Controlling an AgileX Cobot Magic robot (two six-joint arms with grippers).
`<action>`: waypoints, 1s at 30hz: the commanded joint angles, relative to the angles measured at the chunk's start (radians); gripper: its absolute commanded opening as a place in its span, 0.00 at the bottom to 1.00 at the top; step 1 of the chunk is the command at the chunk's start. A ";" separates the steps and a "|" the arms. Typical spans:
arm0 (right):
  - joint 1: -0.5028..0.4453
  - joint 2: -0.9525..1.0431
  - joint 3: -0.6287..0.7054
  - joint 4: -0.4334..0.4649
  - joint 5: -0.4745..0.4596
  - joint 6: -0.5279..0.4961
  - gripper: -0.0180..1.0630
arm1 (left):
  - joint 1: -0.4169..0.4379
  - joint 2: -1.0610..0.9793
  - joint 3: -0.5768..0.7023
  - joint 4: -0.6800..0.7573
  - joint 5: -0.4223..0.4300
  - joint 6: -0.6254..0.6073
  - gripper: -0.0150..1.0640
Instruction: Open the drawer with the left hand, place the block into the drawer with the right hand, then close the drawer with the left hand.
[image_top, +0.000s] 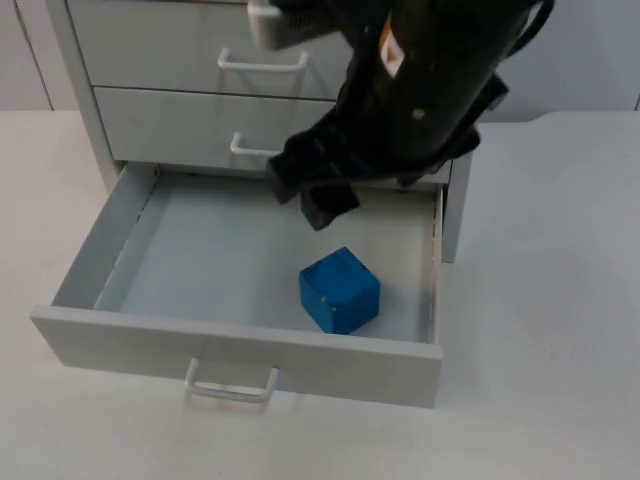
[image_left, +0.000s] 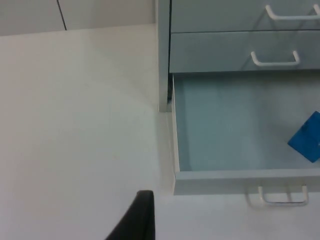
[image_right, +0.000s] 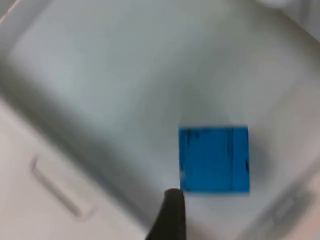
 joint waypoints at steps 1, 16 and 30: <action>0.025 -0.038 -0.008 0.004 0.059 -0.025 0.68 | 0.002 -0.005 -0.002 0.002 -0.003 0.000 0.99; 0.074 -0.252 0.299 0.035 -0.033 -0.027 0.68 | 0.002 -0.005 -0.002 0.004 -0.002 0.000 0.99; 0.014 -0.269 0.361 0.027 -0.037 -0.033 0.68 | 0.002 -0.005 -0.002 0.017 -0.005 0.000 0.99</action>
